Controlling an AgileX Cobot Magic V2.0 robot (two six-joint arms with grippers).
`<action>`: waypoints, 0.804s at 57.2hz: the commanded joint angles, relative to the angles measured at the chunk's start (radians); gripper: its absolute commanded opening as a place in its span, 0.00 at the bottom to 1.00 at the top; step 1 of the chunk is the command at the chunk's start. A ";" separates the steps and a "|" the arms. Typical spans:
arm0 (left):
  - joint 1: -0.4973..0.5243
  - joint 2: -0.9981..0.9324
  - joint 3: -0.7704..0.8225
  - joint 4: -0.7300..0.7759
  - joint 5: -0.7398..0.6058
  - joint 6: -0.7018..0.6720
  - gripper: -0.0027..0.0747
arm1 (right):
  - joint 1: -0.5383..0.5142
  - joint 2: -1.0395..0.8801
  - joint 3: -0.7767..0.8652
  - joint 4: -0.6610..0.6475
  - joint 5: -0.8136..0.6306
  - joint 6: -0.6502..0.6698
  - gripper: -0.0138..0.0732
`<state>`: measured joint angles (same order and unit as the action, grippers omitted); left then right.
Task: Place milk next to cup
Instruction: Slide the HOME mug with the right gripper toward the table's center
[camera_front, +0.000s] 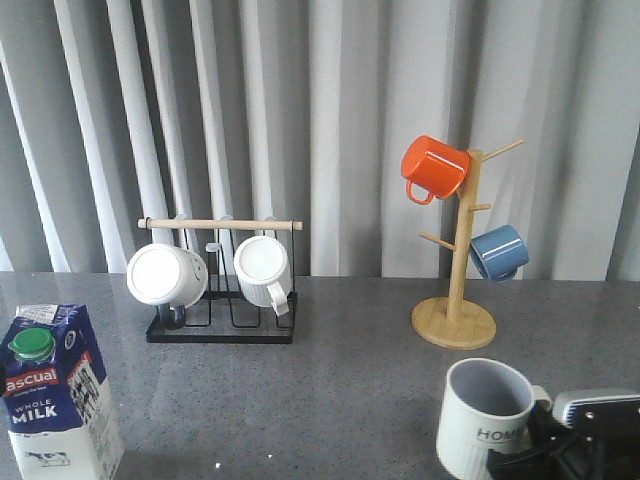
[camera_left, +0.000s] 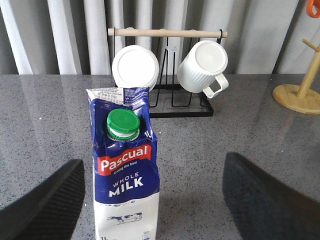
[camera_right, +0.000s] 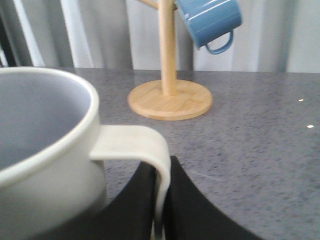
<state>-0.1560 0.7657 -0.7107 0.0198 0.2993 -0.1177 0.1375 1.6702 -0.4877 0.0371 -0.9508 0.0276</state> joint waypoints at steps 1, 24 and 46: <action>-0.005 -0.001 -0.034 -0.007 -0.071 -0.003 0.73 | 0.120 -0.035 -0.052 0.169 -0.052 -0.070 0.15; -0.005 -0.001 -0.034 -0.007 -0.071 -0.003 0.73 | 0.422 0.069 -0.246 0.512 0.000 -0.261 0.15; -0.005 -0.001 -0.034 -0.007 -0.071 -0.003 0.73 | 0.467 0.159 -0.292 0.638 -0.007 -0.349 0.16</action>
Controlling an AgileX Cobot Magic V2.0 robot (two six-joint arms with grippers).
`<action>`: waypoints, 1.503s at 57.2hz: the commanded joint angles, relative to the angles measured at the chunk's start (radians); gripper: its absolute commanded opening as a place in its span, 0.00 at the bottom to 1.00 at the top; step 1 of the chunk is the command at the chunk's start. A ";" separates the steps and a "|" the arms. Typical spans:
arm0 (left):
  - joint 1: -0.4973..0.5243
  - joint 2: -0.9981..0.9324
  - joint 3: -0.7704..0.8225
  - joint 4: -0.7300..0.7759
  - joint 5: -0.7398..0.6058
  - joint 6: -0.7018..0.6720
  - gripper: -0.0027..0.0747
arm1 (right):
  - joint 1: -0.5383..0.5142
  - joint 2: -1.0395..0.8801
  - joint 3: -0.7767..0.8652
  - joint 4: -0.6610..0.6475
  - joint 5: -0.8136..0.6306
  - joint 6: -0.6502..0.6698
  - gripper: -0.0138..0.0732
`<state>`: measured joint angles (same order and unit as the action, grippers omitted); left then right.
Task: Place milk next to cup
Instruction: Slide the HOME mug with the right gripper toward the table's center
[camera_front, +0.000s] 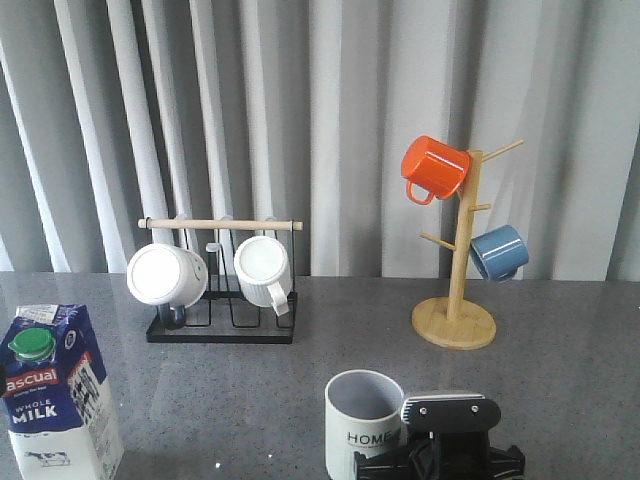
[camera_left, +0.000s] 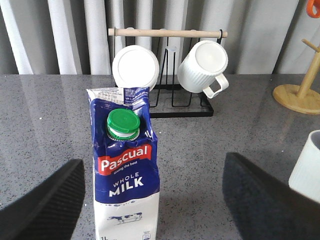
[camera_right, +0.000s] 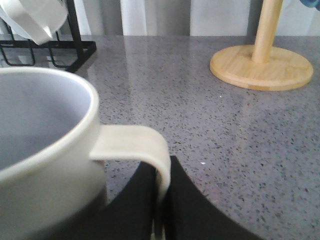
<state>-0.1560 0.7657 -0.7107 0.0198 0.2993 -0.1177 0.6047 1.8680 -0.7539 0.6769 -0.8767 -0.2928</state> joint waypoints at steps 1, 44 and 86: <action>-0.005 -0.001 -0.034 -0.007 -0.071 -0.003 0.73 | 0.000 -0.039 -0.026 -0.002 -0.078 -0.034 0.16; -0.005 -0.001 -0.034 -0.007 -0.071 -0.003 0.73 | 0.000 -0.039 -0.026 0.001 0.036 -0.118 0.38; -0.005 -0.001 -0.034 -0.007 -0.071 -0.003 0.73 | 0.000 -0.147 -0.023 0.008 0.198 -0.224 0.48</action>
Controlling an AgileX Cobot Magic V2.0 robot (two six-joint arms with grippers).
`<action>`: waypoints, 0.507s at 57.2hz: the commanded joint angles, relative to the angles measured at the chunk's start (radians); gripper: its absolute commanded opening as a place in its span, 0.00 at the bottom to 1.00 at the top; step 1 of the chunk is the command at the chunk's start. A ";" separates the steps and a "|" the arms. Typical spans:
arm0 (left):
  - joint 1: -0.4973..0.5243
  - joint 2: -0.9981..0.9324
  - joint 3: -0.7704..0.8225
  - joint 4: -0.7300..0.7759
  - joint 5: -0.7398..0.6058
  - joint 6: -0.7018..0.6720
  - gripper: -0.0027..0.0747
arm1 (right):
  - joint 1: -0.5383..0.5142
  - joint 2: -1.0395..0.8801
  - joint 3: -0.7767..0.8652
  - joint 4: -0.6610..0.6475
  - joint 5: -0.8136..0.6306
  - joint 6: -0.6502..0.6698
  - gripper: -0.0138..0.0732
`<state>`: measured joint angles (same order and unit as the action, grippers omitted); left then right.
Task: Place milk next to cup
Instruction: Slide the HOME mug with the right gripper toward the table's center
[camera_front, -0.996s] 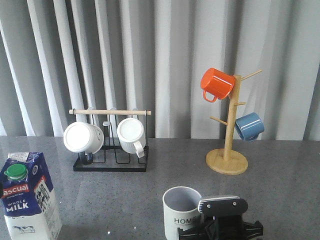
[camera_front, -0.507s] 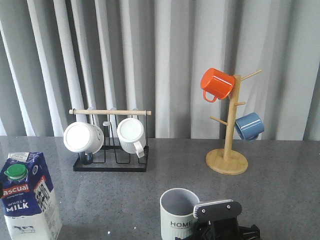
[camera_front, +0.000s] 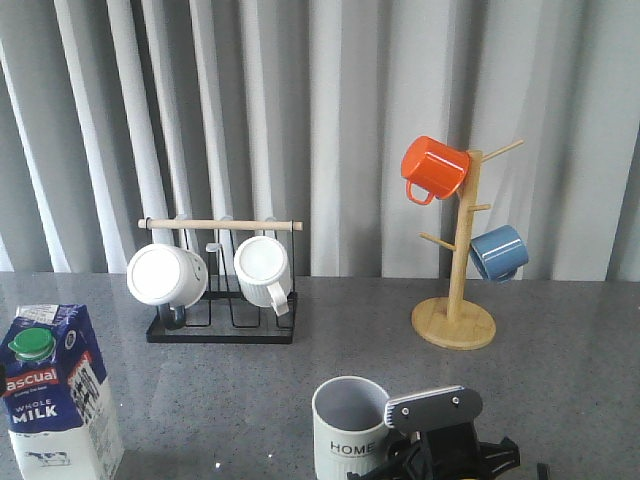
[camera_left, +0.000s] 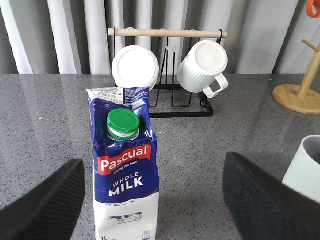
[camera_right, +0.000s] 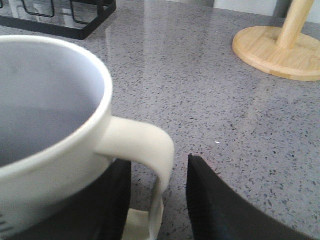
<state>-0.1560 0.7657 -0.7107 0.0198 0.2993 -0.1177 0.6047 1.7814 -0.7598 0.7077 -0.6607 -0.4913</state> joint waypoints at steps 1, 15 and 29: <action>-0.005 -0.001 -0.034 -0.007 -0.071 -0.003 0.73 | 0.000 -0.063 -0.018 -0.022 -0.011 -0.028 0.48; -0.005 -0.001 -0.034 -0.007 -0.071 -0.003 0.73 | 0.000 -0.069 -0.018 0.001 0.055 -0.057 0.48; -0.005 -0.001 -0.034 -0.007 -0.071 -0.003 0.73 | 0.000 -0.072 -0.018 0.114 0.093 -0.126 0.48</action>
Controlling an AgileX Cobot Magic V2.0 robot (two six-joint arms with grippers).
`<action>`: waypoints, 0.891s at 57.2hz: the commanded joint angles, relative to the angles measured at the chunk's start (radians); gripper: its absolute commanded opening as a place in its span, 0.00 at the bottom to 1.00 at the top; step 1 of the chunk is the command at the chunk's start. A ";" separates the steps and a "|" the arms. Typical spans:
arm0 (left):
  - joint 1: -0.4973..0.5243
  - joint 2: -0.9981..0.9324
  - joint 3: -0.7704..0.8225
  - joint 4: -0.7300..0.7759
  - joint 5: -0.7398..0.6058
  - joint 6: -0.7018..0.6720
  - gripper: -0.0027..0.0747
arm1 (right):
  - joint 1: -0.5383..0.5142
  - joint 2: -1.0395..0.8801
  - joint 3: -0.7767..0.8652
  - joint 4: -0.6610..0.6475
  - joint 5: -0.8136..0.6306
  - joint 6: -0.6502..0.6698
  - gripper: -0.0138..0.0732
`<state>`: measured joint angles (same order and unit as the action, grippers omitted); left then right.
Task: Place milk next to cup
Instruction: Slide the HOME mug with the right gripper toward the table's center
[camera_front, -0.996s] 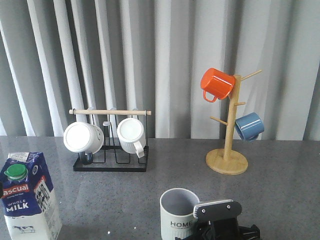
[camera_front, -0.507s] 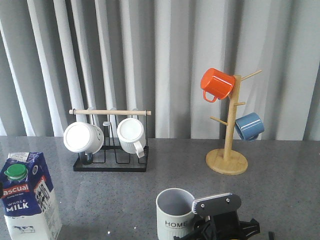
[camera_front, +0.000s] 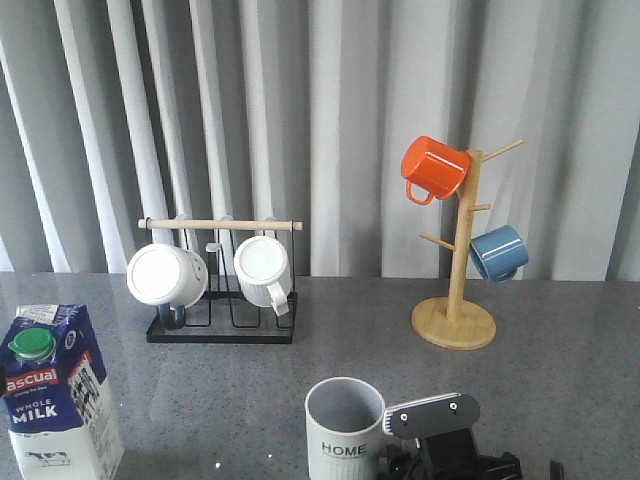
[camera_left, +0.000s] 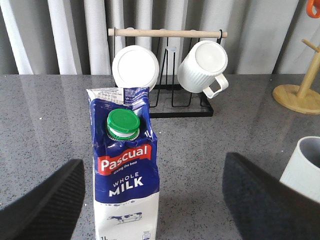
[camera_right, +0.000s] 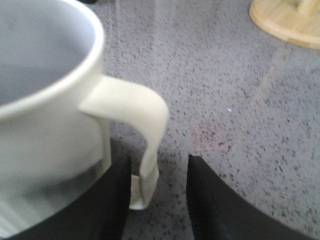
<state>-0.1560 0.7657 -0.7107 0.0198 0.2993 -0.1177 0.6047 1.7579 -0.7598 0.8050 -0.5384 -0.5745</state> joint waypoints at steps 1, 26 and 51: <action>-0.005 -0.001 -0.034 -0.007 -0.071 -0.003 0.73 | 0.000 -0.048 -0.018 0.018 -0.024 -0.051 0.48; -0.005 -0.001 -0.034 -0.007 -0.071 -0.003 0.73 | 0.000 -0.176 -0.018 0.016 0.091 -0.066 0.48; -0.005 -0.001 -0.034 -0.007 -0.071 -0.003 0.73 | 0.000 -0.419 -0.018 0.016 0.330 -0.240 0.43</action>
<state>-0.1560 0.7657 -0.7107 0.0198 0.2993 -0.1177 0.6047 1.4325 -0.7554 0.8416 -0.2123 -0.7587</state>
